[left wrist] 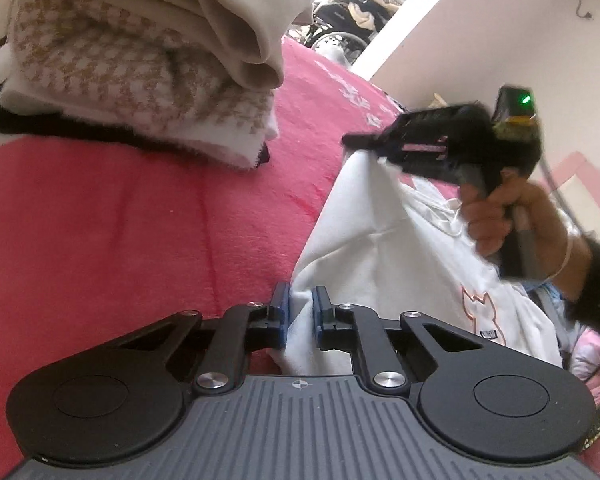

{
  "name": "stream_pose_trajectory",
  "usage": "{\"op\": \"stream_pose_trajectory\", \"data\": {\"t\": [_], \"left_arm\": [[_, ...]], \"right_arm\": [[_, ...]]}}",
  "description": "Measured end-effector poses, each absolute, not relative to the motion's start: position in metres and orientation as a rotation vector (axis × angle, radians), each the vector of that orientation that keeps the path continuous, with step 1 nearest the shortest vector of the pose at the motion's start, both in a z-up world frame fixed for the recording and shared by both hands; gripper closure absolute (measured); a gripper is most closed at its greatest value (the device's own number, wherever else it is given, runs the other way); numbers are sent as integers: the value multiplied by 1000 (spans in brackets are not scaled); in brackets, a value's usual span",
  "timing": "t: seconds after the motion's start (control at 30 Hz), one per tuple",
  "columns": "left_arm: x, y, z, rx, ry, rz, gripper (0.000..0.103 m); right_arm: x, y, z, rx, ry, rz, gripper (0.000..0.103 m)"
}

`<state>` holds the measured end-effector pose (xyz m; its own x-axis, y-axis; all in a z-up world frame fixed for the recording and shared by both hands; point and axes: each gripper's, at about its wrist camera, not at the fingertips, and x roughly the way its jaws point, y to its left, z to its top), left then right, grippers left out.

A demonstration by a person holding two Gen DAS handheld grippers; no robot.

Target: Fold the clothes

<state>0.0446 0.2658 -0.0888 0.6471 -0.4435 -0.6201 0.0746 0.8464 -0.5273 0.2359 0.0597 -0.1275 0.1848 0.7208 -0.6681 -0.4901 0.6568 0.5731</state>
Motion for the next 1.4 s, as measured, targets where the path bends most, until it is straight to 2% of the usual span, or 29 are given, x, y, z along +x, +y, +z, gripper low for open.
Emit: {"op": "stream_pose_trajectory", "data": {"t": [0.17, 0.2, 0.27, 0.3, 0.37, 0.5, 0.73, 0.8, 0.87, 0.93, 1.2, 1.3, 1.37, 1.4], "left_arm": [[42, 270, -88, -505, 803, -269, 96], [42, 272, -88, -513, 802, -259, 96], [42, 275, -89, -540, 810, -248, 94], [42, 277, -89, -554, 814, -243, 93], [44, 278, -89, -586, 812, -230, 91], [43, 286, -83, -645, 786, -183, 77], [40, 294, -70, -629, 750, -128, 75], [41, 289, -69, -597, 759, -117, 74], [40, 287, -69, -572, 769, -99, 74], [36, 289, -66, -551, 769, -77, 74], [12, 296, -33, -509, 704, -68, 70], [6, 284, -18, -458, 692, -118, 70], [0, 275, -10, -442, 690, -161, 69], [-2, 270, -7, -434, 691, -184, 69]], "right_arm": [[255, 39, -136, 430, 1156, 834, 94], [260, 33, -132, 451, 1165, 817, 93], [269, 22, -121, 454, 1149, 777, 83], [274, 17, -114, 448, 1134, 762, 83], [277, 7, -99, 436, 1110, 779, 83], [259, 5, -73, 349, 1121, 925, 83], [196, 40, -91, 70, 1261, 1126, 83], [193, 39, -98, 44, 1263, 1053, 93], [192, 37, -100, 23, 1252, 983, 91], [198, 23, -79, 29, 1188, 930, 86], [195, -76, 42, -128, 960, 861, 85], [170, -132, 81, -162, 899, 831, 77], [147, -171, 94, -153, 869, 811, 66], [135, -191, 100, -148, 853, 801, 64]]}}
